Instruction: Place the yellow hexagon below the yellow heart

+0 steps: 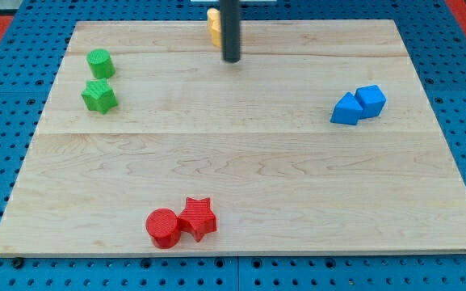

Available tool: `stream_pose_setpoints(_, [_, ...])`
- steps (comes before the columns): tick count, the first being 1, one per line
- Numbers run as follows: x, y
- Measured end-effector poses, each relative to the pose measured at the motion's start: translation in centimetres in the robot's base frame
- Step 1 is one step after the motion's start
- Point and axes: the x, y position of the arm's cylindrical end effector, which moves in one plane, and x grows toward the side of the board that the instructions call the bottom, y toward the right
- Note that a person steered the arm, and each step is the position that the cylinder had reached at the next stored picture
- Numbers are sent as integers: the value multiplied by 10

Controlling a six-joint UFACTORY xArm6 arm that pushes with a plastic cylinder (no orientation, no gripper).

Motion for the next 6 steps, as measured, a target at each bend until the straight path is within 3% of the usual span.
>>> stream_pose_setpoints(1, [-50, 67])
stream_pose_setpoints(2, [-70, 54])
stream_pose_setpoints(4, [-70, -26])
stream_pose_setpoints(6, [-69, -63])
